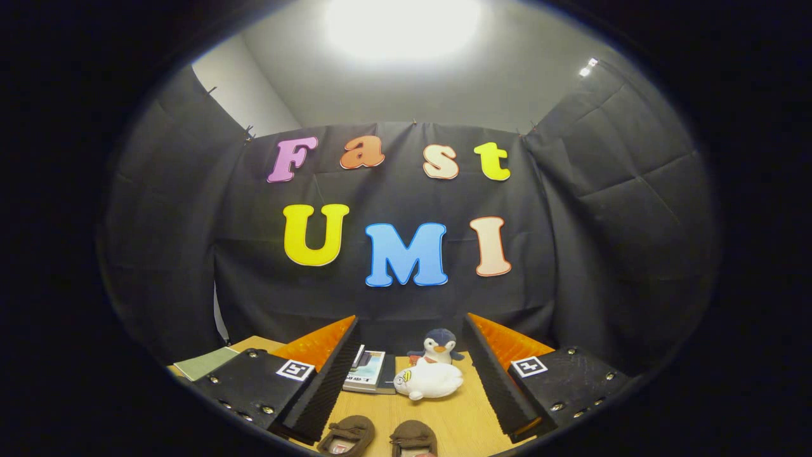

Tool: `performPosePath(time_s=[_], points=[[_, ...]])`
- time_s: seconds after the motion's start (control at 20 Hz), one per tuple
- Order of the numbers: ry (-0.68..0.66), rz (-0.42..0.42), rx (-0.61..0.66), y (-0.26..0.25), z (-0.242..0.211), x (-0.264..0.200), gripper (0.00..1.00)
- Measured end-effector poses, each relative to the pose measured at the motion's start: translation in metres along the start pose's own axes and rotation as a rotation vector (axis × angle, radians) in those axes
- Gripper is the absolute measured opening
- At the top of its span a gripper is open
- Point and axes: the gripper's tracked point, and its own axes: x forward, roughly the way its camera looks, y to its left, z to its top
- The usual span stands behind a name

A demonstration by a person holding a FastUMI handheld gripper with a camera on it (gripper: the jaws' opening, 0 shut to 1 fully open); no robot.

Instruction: Open the storage box then place both shoes into the box .Put the left shoe in first, then the right shoe, with the right side of both shoes facing outward in a uniform manner.

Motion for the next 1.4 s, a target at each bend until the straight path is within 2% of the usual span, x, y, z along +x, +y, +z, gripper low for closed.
performPosePath(time_s=[0.2, 0.5, 0.75, 1.2, 1.4], points=[[0.008, 0.026, 0.007, 0.010, -0.004, 0.003, 0.97], [0.062, 0.050, 0.117, 0.031, -0.026, 0.008, 0.97], [0.135, 0.103, 0.203, 0.060, -0.057, 0.004, 0.97], [0.356, 0.281, 0.479, 0.145, -0.125, -0.013, 0.97], [0.462, 0.316, 0.649, 0.170, -0.155, -0.021, 0.97]])
